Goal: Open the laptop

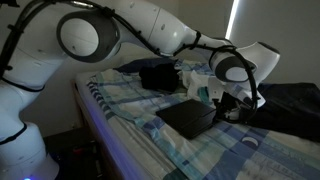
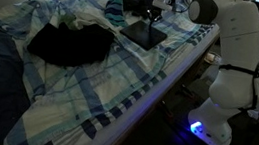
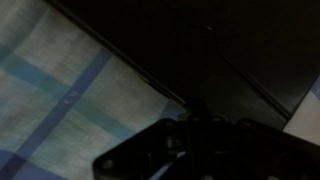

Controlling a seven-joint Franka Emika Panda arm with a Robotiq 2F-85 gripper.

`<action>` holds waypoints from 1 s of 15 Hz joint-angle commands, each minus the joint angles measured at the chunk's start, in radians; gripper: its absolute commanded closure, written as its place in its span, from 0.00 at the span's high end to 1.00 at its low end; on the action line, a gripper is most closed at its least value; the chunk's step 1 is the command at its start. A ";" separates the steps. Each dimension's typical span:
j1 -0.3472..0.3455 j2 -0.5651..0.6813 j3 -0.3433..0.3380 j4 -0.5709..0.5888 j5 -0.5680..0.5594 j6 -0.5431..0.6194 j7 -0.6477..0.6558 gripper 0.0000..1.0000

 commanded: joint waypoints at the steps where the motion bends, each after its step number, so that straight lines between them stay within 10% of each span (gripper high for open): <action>1: 0.032 -0.066 -0.006 -0.083 -0.011 0.040 0.007 0.00; 15: 0.043 -0.062 -0.032 -0.083 -0.011 0.129 0.060 0.00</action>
